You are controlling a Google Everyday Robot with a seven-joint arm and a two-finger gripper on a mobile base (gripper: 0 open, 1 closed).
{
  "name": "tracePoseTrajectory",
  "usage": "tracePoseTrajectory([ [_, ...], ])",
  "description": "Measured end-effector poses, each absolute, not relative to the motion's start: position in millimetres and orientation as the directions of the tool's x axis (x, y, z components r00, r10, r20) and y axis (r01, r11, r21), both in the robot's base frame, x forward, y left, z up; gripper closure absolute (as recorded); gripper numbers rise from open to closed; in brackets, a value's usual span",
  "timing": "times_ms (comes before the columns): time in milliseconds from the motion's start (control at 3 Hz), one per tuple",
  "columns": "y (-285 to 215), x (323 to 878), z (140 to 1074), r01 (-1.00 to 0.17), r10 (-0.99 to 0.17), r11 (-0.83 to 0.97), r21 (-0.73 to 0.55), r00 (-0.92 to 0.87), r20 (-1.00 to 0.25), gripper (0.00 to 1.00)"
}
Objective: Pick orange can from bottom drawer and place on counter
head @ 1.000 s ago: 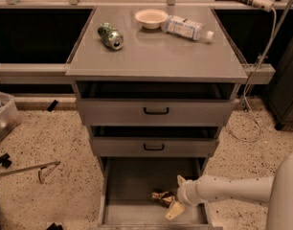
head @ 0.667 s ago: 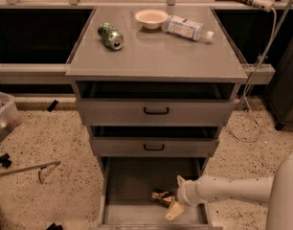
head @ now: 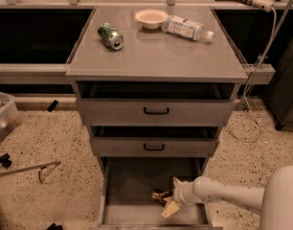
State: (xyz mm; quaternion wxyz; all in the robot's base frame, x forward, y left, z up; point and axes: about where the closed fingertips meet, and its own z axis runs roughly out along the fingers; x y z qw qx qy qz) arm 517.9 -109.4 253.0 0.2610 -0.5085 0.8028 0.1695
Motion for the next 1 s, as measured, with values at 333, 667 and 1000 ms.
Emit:
tracePoseTrajectory([
  [333, -108.9, 574.2, 170.3, -0.903, -0.711, 0.428, 0.032, -0.359, -0.605, 0.0],
  [667, -108.8, 574.2, 170.2, -0.903, -0.711, 0.428, 0.032, -0.359, -0.604, 0.0],
  [1000, -108.1, 570.4, 153.4, -0.903, -0.714, 0.426, 0.045, -0.367, -0.596, 0.0],
])
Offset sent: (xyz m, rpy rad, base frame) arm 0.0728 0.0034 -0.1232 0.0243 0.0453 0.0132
